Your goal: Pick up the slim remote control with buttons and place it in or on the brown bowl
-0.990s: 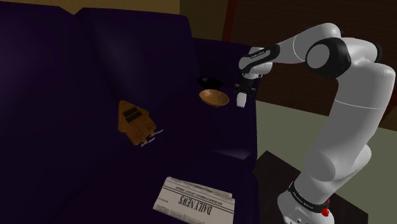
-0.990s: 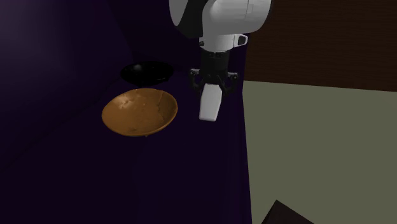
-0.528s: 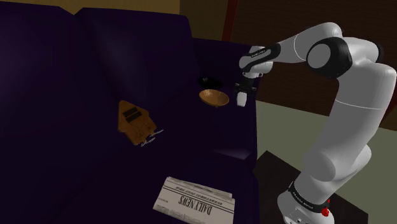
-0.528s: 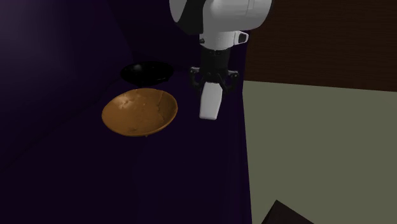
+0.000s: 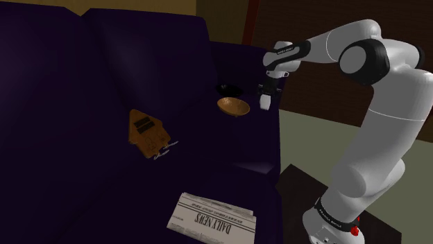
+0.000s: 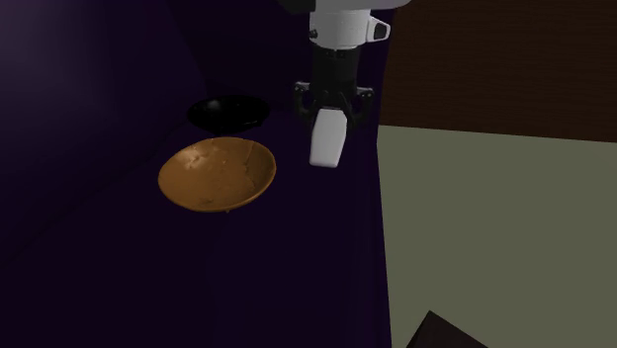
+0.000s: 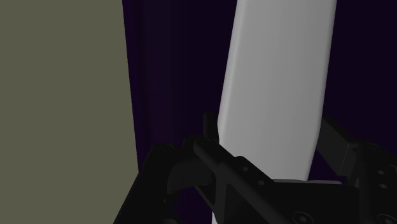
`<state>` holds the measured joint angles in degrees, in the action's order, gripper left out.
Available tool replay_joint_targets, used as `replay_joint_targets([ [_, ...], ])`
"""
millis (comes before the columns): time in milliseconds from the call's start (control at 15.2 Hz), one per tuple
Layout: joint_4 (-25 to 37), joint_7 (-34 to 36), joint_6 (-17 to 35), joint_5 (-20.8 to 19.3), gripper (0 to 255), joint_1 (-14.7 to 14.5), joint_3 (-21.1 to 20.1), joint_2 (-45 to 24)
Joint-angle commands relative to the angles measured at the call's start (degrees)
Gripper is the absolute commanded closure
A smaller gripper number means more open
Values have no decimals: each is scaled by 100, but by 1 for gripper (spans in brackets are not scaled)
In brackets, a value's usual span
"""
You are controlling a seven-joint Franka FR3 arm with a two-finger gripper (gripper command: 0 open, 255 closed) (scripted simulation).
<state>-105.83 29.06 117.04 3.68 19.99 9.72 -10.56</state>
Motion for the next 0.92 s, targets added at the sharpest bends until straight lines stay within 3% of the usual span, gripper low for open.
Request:
replay_joint_targets([
  [0,102,8,-151,-13,255,0,4,50],
  [858,868,60,-1086,-63,255,1,15,222],
])
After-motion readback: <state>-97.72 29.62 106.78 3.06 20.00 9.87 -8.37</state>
